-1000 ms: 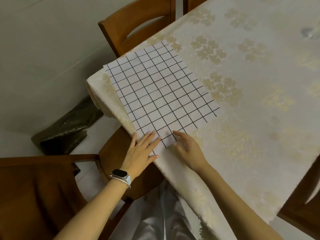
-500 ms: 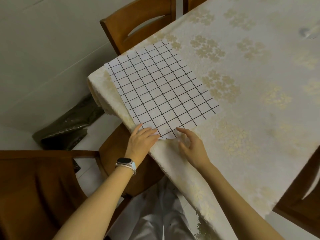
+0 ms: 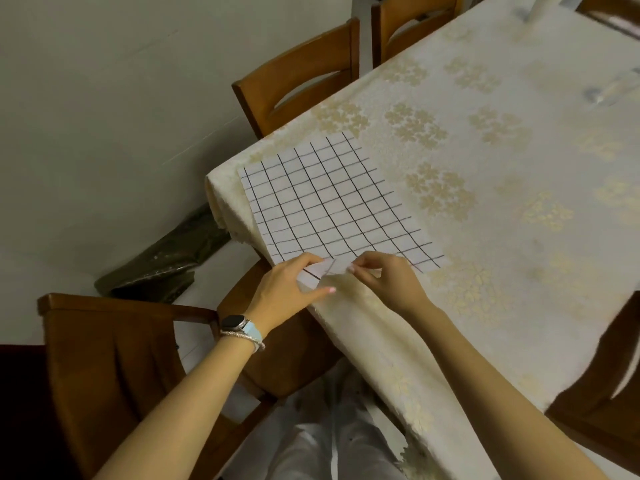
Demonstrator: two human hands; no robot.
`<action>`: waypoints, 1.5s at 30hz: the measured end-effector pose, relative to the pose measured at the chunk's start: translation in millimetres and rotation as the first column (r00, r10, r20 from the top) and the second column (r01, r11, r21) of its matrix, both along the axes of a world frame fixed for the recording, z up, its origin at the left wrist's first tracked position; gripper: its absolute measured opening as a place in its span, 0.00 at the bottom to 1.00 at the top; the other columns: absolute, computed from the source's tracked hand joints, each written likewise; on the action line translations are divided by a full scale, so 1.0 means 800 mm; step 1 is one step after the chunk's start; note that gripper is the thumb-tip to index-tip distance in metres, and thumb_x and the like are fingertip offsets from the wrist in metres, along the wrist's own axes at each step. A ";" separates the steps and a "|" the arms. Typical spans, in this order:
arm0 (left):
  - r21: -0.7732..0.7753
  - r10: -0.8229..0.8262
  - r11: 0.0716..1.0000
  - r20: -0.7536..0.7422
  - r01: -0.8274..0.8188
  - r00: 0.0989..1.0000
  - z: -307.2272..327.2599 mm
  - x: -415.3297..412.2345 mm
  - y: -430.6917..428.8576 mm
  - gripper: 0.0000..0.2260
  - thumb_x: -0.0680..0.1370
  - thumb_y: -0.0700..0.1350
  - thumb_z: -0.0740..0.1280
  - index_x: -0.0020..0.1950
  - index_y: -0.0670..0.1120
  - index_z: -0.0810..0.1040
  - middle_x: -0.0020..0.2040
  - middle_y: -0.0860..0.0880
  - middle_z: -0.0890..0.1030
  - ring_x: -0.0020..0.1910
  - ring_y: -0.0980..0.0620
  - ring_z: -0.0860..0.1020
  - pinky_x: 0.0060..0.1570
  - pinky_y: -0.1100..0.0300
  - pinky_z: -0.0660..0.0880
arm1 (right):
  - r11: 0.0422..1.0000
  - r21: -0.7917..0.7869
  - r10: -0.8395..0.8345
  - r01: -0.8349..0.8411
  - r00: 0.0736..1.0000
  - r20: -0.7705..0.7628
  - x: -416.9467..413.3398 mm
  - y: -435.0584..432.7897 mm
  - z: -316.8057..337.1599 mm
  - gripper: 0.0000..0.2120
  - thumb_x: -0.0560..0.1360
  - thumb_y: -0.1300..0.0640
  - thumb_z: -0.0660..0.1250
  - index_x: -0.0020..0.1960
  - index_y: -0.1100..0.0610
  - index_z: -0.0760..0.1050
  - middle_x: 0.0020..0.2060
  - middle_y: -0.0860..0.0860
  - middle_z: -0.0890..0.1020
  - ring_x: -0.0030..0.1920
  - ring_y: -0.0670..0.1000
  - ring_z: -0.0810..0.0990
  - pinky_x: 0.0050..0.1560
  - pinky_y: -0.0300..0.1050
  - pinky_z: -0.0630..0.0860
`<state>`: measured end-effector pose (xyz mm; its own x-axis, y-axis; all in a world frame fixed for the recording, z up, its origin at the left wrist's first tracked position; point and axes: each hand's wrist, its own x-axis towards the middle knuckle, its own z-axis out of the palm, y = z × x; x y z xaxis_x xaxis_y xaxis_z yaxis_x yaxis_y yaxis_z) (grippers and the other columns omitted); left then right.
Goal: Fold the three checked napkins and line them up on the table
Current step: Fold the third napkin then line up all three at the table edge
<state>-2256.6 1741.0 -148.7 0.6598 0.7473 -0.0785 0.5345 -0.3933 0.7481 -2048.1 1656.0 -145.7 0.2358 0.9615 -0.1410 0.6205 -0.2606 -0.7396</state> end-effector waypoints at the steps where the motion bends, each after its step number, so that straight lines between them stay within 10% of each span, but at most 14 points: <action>1: 0.010 -0.004 1.000 -0.019 0.004 1.000 0.004 -0.001 -0.001 0.26 0.70 0.56 0.75 0.65 0.51 0.74 0.62 0.57 0.78 0.60 0.60 0.74 0.58 0.62 0.74 | 1.000 0.015 -0.007 0.007 1.000 0.007 -0.002 0.000 0.004 0.08 0.77 0.48 0.67 0.46 0.50 0.81 0.42 0.43 0.85 0.47 0.43 0.83 0.50 0.49 0.80; 6: -0.009 0.055 0.998 0.045 -0.055 0.997 0.003 -0.005 -0.004 0.10 0.76 0.43 0.71 0.56 0.54 0.79 0.50 0.58 0.82 0.50 0.58 0.80 0.48 0.53 0.81 | 1.000 0.011 -0.016 0.015 0.999 0.052 -0.005 -0.003 0.024 0.06 0.76 0.47 0.66 0.42 0.45 0.77 0.37 0.43 0.83 0.41 0.42 0.80 0.42 0.47 0.79; 16: -0.210 0.213 0.965 0.262 -0.160 0.941 0.007 -0.024 0.010 0.16 0.78 0.34 0.66 0.53 0.57 0.79 0.49 0.62 0.83 0.51 0.60 0.81 0.52 0.66 0.77 | 0.987 -0.149 -0.011 0.061 0.949 0.314 0.066 -0.040 0.018 0.05 0.74 0.50 0.70 0.46 0.50 0.80 0.38 0.50 0.82 0.42 0.55 0.79 0.37 0.47 0.71; 28: -0.429 0.306 0.880 0.185 -0.204 0.934 0.009 -0.053 0.015 0.11 0.81 0.42 0.62 0.56 0.58 0.75 0.47 0.71 0.82 0.51 0.69 0.79 0.47 0.73 0.75 | 0.978 -0.102 -0.183 0.184 0.983 0.021 0.115 -0.055 0.024 0.24 0.73 0.53 0.72 0.31 0.54 0.59 0.27 0.49 0.62 0.30 0.48 0.59 0.33 0.46 0.56; 37: -0.519 0.537 0.760 0.159 -0.392 0.829 -0.011 -0.031 0.063 0.13 0.79 0.43 0.66 0.64 0.47 0.76 0.52 0.55 0.81 0.51 0.60 0.80 0.45 0.68 0.77 | 0.945 -0.048 -0.325 0.323 0.944 -0.052 0.118 0.007 0.012 0.07 0.74 0.54 0.73 0.41 0.56 0.78 0.35 0.46 0.79 0.32 0.45 0.78 0.29 0.31 0.72; 39: -0.541 0.604 0.710 0.142 -0.450 0.784 -0.019 -0.025 0.079 0.13 0.80 0.43 0.66 0.63 0.45 0.77 0.53 0.52 0.82 0.52 0.56 0.80 0.47 0.63 0.77 | 0.938 -0.059 -0.347 0.343 0.933 -0.094 0.123 0.029 0.002 0.05 0.75 0.57 0.71 0.46 0.58 0.80 0.38 0.49 0.82 0.34 0.52 0.82 0.32 0.40 0.79; 45: -0.452 0.678 0.653 -0.008 -0.608 0.735 -0.055 -0.011 0.124 0.09 0.80 0.45 0.65 0.54 0.41 0.80 0.49 0.43 0.83 0.48 0.47 0.81 0.41 0.59 0.77 | 0.936 -0.059 -0.350 0.347 0.936 -0.042 0.135 0.100 -0.030 0.07 0.75 0.58 0.71 0.50 0.60 0.80 0.41 0.52 0.82 0.43 0.52 0.80 0.38 0.39 0.72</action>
